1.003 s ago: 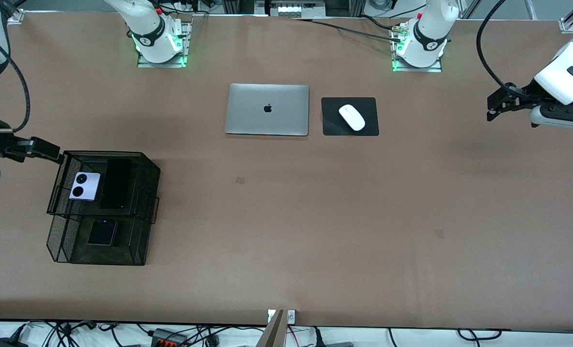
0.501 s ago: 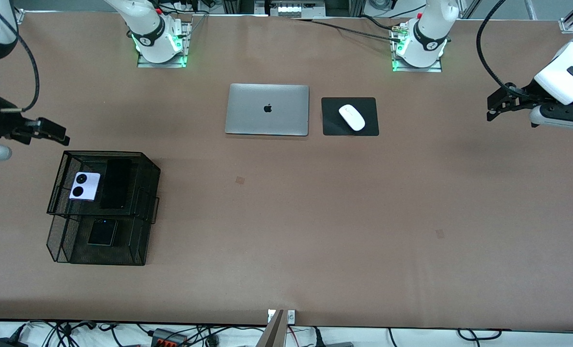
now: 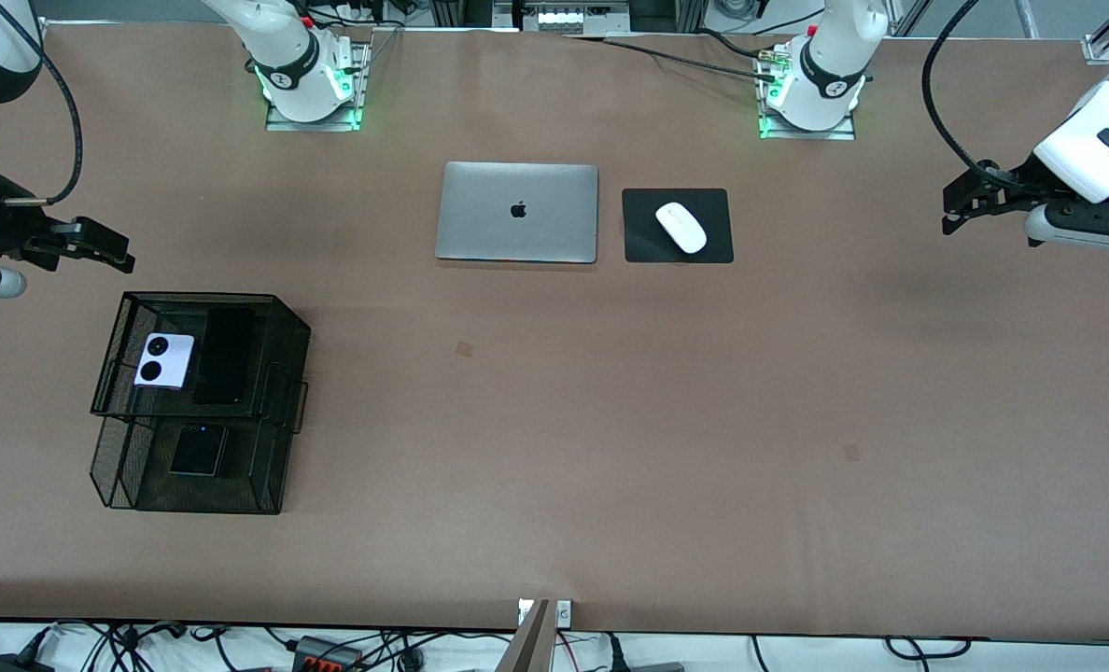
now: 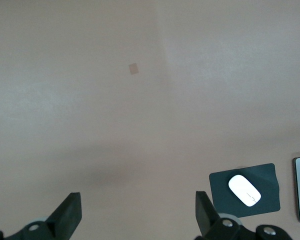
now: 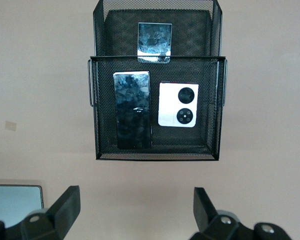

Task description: Place phones with both arms

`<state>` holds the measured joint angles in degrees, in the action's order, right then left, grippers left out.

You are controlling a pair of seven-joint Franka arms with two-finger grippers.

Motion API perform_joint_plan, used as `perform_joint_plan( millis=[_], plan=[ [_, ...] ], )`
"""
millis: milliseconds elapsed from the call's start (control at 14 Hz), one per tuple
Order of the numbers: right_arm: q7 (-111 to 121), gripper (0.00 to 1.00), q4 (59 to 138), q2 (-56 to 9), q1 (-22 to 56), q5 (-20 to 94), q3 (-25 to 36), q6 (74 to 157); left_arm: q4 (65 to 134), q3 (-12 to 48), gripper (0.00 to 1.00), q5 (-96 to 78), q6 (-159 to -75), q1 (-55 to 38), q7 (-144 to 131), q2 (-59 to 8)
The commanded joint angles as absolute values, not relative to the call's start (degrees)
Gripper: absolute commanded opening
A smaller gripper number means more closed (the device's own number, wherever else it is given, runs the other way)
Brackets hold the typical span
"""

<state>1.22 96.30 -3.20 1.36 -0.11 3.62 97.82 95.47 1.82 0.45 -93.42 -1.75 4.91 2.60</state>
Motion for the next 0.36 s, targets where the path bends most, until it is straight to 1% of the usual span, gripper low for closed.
perform_joint_plan(
  millis=[0, 287],
  plan=[
    [2.11, 1.0, 96.59, -1.85, 0.09, -0.35, 2.29, 97.82, 93.87, 1.93, 1.0, -0.09, -92.11, -1.58, 5.36, 2.02],
    [2.2, 1.0, 96.5, -1.84, 0.26, -0.35, 2.29, 96.16, 93.87, 1.93, 1.0, -0.09, -92.02, -1.58, 5.36, 2.02]
  ],
)
